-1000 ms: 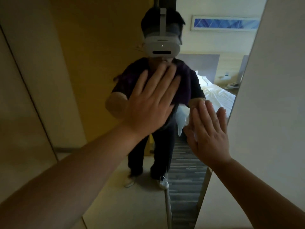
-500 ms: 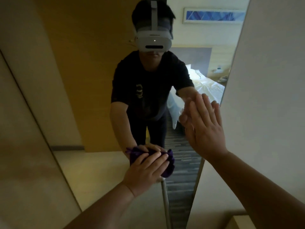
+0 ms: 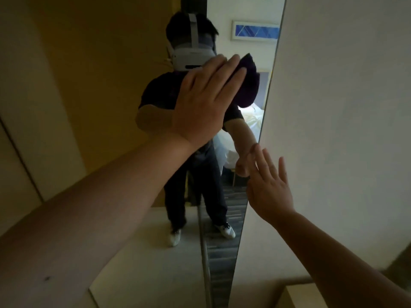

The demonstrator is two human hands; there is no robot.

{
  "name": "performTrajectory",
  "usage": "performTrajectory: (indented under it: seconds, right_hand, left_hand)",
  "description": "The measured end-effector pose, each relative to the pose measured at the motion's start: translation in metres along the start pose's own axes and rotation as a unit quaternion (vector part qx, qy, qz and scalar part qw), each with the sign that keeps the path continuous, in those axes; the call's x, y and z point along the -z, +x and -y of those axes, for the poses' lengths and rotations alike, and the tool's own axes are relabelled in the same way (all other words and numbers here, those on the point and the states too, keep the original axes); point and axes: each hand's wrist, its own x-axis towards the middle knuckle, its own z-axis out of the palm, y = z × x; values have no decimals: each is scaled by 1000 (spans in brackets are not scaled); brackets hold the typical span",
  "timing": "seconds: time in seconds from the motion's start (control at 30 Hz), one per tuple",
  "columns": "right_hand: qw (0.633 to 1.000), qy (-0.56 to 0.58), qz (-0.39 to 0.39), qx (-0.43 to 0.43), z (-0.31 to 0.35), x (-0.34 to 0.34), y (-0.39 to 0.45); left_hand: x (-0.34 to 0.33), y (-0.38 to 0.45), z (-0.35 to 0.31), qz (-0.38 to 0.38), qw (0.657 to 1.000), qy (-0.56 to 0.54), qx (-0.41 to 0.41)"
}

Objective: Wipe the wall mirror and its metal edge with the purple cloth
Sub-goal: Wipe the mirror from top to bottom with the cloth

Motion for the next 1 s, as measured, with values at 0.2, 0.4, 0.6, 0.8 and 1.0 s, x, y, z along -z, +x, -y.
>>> performTrajectory:
  seconds: [0.2,0.4,0.6,0.8,1.0]
  right_hand:
    - [997,65,-38,28,-11,-13,3]
    - [995,59,-71,35,-11,-31,5]
    - [994,62,-78,45,-14,-30,3]
    - [986,131,-106,8,-22,-6,6]
    - [981,150,-117,-33,-42,7,17]
  left_hand:
    - [-33,-90,-54,65,997,12,-48]
    - [-48,-268,-119,193,967,37,-165]
    - [-36,-281,-130,253,959,-14,-130]
    - [-16,-199,-98,192,969,-85,-133]
    - [-14,-45,-49,5,999,-40,9]
